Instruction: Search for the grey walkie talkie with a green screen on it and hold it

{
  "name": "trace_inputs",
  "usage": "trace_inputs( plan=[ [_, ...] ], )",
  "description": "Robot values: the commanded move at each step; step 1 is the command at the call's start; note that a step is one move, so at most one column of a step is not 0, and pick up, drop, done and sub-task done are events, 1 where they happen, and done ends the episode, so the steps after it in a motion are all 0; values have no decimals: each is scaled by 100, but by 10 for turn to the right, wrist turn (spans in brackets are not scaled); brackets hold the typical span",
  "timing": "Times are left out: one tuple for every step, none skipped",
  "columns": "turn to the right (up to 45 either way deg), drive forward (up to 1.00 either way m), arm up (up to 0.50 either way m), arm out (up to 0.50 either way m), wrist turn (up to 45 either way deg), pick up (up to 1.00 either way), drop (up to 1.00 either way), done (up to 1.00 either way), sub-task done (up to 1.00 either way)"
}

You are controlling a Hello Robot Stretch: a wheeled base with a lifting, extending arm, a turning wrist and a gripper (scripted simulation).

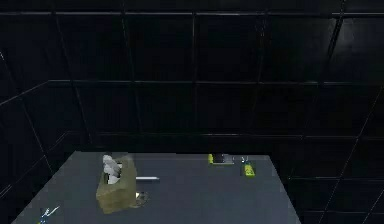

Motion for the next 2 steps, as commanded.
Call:
trace_inputs(
  plan=[
    [0, 10, 0, 0, 0, 0, 0, 0, 0],
    [-450, 0, 0, 0, 0, 0, 0, 0, 0]
  ],
)
